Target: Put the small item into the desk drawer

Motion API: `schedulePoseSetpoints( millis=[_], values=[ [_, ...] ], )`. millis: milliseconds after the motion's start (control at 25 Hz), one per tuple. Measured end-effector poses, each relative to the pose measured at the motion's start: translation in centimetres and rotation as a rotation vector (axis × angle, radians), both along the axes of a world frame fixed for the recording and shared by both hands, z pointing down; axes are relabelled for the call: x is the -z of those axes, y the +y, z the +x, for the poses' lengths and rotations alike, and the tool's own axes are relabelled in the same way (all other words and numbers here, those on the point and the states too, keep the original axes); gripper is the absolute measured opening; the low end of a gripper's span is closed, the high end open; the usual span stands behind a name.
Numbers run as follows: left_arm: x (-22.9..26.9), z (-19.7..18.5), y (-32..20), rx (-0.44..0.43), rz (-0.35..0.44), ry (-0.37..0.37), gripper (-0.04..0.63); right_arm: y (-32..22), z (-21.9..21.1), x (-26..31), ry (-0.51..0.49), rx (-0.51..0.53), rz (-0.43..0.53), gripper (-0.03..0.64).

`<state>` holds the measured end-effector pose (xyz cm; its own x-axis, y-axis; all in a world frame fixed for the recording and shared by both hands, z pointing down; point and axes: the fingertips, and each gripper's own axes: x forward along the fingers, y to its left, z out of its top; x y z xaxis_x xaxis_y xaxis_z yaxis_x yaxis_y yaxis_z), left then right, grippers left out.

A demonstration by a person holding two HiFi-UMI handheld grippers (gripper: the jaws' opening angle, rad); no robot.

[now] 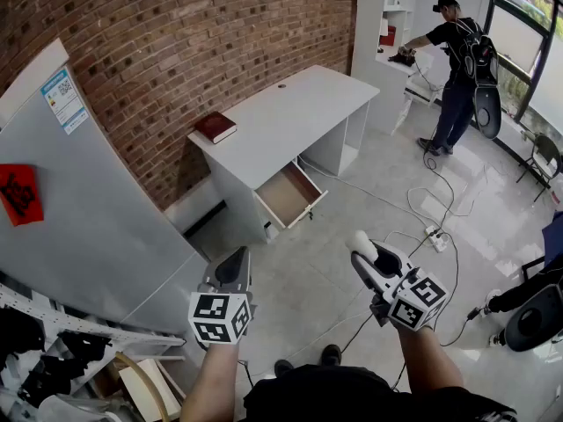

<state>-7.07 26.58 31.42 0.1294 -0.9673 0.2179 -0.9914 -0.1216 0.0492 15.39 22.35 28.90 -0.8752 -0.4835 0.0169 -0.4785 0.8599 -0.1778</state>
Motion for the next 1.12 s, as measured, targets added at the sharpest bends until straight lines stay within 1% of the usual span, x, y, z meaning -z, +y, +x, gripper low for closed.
schedulePoseSetpoints(
  millis=[240,400,600,760,960,1120],
  values=[
    [-0.5,0.8,0.0,0.002,-0.011,-0.002,0.012,-0.1,1.0,-0.5,-0.002,0.000,-0.004,0.158],
    [-0.8,1.4,-0.1,0.019,-0.020,0.003,0.011,-0.3,1.8,-0.9,0.001,0.010,-0.012,0.158],
    [-0.8,3.3,-0.9,0.024,-0.030,0.003,0.012,-1.9,4.2,-0.5,-0.027,-0.011,-0.009,0.158],
    [-0.5,5.0,-1.8,0.032,-0.032,-0.009,0.012,-2.6,5.8,0.0,-0.079,0.034,-0.029,0.158],
    [-0.7,7.1,-2.7,0.039,-0.037,-0.014,0.012,-3.1,7.4,-0.6,-0.090,0.066,-0.036,0.158],
    [-1.5,8.8,-3.0,0.035,-0.048,-0.009,0.012,-3.7,8.7,-1.3,-0.101,0.071,-0.065,0.158]
  ],
)
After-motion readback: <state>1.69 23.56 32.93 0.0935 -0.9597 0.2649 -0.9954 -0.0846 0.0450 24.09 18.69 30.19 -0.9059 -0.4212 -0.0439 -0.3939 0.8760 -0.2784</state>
